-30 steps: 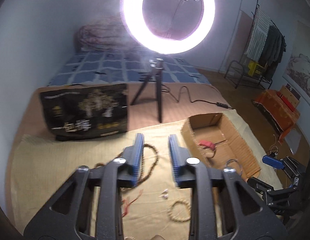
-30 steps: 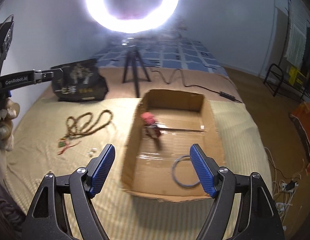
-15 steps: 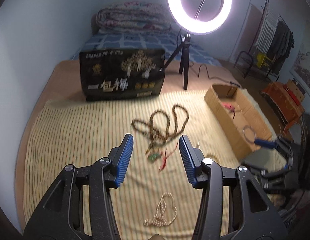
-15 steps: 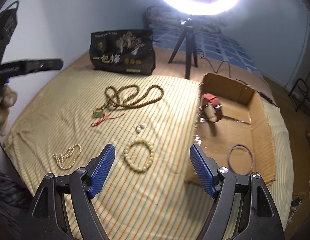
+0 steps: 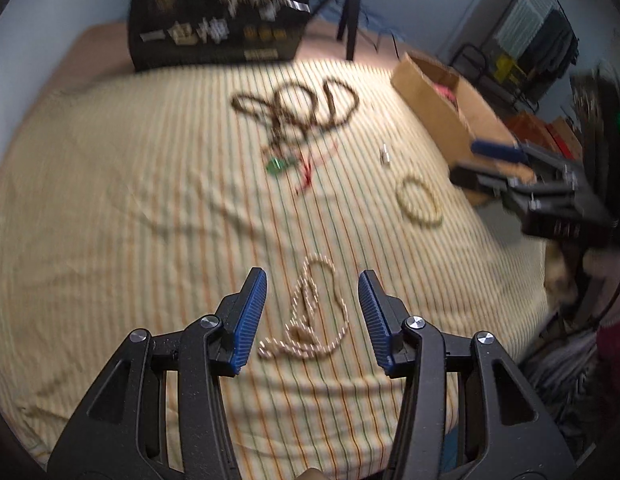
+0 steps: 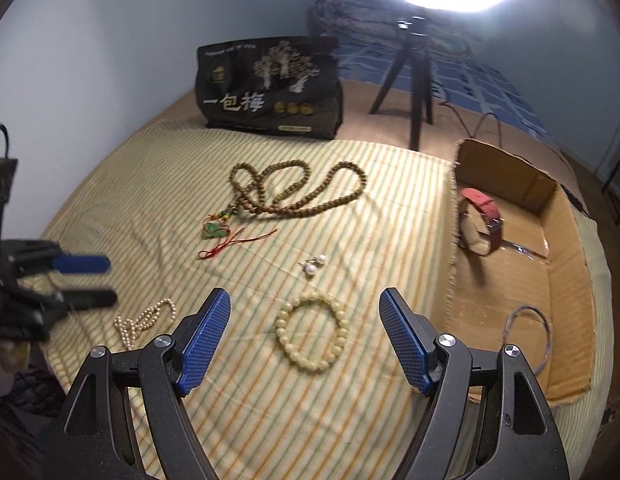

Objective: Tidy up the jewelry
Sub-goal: 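Move the left tool to the pearl necklace while the right tool moves to the pearl earrings, then close the left tool on the pearl necklace while the right tool pinches the pearl earrings, then lift the necklace with the left tool while the right tool carries the earrings to the box, then open the left tool over the box while the right tool releases the earrings into it, then withdraw both tools from the box toward the remaining jewelry, then move the left tool to the green jade pendant while the right tool moves to the wooden bead necklace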

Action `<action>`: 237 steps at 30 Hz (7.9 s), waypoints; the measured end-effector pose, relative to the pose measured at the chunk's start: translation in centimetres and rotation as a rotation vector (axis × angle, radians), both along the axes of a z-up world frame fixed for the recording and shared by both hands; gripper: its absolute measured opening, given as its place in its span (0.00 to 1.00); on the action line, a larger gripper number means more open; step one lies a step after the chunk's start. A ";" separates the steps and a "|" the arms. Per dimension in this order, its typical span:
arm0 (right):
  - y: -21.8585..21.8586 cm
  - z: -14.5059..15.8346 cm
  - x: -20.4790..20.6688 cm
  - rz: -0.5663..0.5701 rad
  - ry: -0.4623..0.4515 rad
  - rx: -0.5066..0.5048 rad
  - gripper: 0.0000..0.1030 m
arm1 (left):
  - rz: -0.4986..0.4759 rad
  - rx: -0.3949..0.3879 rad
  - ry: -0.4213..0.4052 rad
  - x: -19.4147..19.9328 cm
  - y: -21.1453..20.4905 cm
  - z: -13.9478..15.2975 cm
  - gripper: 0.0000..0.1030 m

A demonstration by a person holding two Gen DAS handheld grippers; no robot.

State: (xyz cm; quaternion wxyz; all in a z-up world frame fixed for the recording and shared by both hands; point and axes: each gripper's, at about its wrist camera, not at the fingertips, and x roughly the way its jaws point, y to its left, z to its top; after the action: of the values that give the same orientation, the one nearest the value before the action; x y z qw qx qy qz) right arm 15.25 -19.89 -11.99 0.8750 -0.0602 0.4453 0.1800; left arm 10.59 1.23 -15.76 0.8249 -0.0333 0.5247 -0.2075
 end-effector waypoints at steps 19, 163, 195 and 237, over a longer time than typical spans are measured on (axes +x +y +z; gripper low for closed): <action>2.0 -4.8 4.3 -0.004 0.101 -0.055 0.43 | -0.107 0.122 0.035 -0.7 -2.2 -3.7 0.47; -19.3 3.9 6.0 -0.436 -0.054 0.036 0.60 | -0.126 -0.168 -0.207 9.2 -20.0 10.1 0.49; -8.4 6.6 4.8 -0.268 -0.105 0.104 0.75 | 0.157 -0.054 -0.241 10.1 -1.4 10.2 0.59; 4.6 -6.8 14.4 -0.298 0.320 0.133 0.78 | 0.039 0.021 -0.066 9.4 4.3 2.0 0.50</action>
State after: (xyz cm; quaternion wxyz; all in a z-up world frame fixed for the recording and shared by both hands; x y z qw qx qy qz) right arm 29.68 -15.33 -18.79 0.8123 0.0934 0.5695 0.0850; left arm 19.95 5.50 -13.79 0.8459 -0.0282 0.4987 -0.1868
